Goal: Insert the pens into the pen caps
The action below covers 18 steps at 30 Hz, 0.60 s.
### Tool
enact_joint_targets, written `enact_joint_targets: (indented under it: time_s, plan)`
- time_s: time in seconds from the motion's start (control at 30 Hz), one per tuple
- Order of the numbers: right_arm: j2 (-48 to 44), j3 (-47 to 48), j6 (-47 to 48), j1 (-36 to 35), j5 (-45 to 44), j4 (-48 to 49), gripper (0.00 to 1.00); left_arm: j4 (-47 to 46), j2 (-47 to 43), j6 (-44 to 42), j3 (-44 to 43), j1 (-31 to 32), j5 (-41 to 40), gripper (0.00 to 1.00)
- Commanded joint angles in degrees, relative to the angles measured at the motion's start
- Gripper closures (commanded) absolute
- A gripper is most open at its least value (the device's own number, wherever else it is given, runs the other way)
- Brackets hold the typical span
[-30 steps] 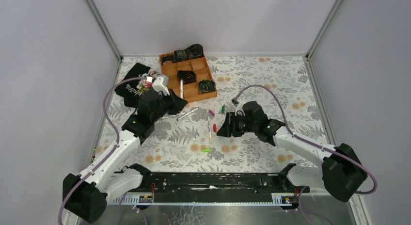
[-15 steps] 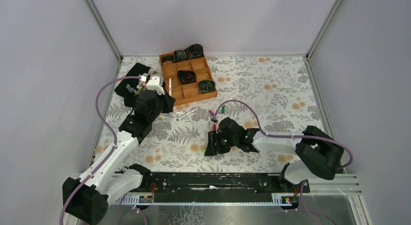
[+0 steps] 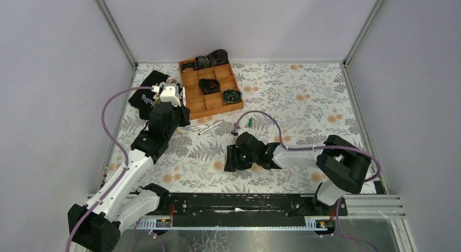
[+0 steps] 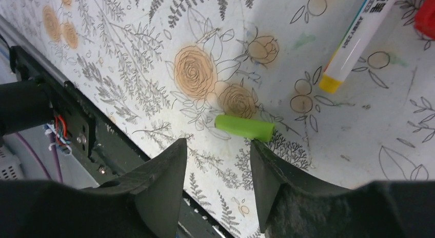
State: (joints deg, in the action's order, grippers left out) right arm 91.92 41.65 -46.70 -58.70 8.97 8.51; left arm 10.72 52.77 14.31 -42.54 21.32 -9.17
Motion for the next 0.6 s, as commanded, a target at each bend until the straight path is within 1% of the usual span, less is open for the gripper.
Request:
enact_joint_targets:
  time_s: [0.0,0.2,0.27,0.43,0.57]
  plan:
    - [1.9,3.2,0.7,-0.3,-4.0,-0.7,0.45,-0.3,-0.8,-1.8,-1.6,-0.2,-3.2,1.00]
    - [3.1,4.3,1.6,-0.3,-5.0,-2.2,0.44,-0.4,-0.3,-1.8,-1.7,-0.2,-2.6,1.00]
    - [5.0,5.4,2.4,-0.3,-6.5,-4.5,0.44,-0.6,-0.1,-1.7,-1.7,-0.2,-2.3,1.00]
    - [7.5,9.9,5.4,-0.9,-11.6,-11.9,0.48,-0.6,0.0,-1.7,-1.7,-0.2,-1.8,1.00]
    - [8.7,12.1,6.6,-2.2,-14.0,-15.8,0.52,-0.6,0.0,-1.6,-1.7,-0.2,-1.8,1.00]
